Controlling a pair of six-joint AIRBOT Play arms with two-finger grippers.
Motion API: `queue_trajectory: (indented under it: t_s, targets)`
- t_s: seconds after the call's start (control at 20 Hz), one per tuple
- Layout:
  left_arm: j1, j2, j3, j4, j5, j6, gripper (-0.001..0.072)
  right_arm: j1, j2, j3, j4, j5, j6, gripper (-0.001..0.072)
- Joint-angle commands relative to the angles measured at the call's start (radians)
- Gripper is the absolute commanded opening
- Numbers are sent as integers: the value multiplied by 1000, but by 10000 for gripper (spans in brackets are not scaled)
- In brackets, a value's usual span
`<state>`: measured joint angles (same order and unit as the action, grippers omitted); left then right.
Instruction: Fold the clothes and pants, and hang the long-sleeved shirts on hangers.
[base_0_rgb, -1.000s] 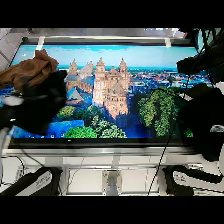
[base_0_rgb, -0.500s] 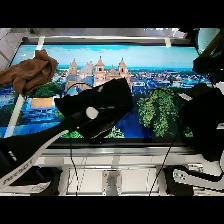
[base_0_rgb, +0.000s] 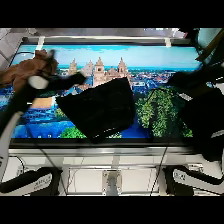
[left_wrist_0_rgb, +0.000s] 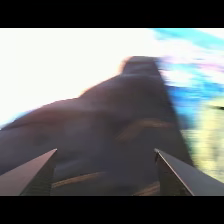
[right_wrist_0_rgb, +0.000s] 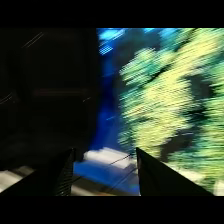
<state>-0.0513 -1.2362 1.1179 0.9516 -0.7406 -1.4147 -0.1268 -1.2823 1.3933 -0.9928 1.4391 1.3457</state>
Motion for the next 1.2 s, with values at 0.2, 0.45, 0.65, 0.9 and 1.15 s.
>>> queue_trajectory:
  t_s: [0.2,0.45,0.65,0.9,1.15]
  targets:
    - [508,-28,-65,121,-244,-3,689,615,3,-512,358,-581,48,423]
    - [518,-190,-65,73,-244,39,689,837,-139,-517,515,-608,59,444]
    - [504,-294,-64,-89,-208,115,689,973,-255,-508,675,-674,20,444]
    - [476,-357,-63,-231,-171,212,689,1025,-275,-472,716,-763,-24,444]
    - [423,-371,-63,-299,-101,248,689,1025,-275,-426,701,-805,-24,444]
